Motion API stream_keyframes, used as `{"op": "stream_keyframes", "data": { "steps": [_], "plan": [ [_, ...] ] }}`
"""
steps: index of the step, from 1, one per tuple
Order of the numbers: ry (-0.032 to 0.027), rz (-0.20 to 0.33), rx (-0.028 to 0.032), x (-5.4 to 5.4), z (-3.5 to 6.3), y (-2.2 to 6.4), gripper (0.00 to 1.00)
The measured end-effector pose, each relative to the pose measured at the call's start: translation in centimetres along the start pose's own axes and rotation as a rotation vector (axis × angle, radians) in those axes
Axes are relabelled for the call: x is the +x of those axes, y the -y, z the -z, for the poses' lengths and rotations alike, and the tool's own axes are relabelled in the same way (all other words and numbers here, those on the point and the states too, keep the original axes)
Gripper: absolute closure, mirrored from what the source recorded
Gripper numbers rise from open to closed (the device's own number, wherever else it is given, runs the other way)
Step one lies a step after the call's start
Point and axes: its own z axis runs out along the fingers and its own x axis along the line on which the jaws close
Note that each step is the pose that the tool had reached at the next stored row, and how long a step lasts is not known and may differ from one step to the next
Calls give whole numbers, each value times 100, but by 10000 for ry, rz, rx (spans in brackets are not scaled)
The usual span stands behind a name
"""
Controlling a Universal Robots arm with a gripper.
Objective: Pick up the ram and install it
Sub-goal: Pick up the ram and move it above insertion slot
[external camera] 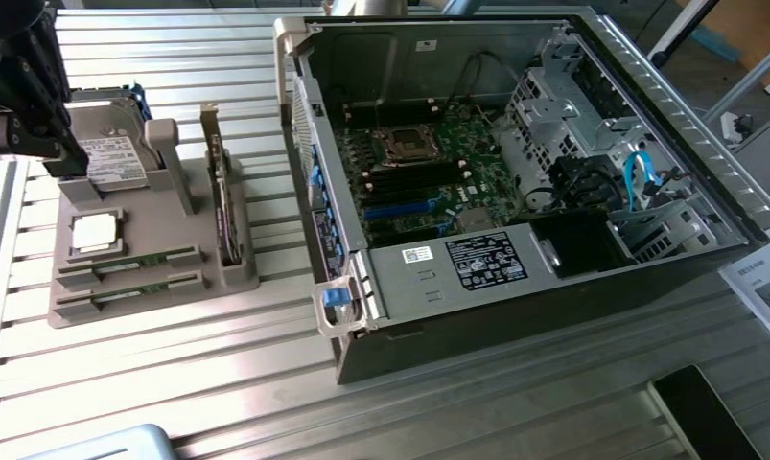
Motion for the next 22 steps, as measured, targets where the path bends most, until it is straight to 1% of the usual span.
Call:
{"op": "stream_keyframes", "data": {
  "steps": [12,22],
  "plan": [
    [2,95,62,121,-172,4,89],
    [2,152,108,206,-282,8,89]
  ]
}}
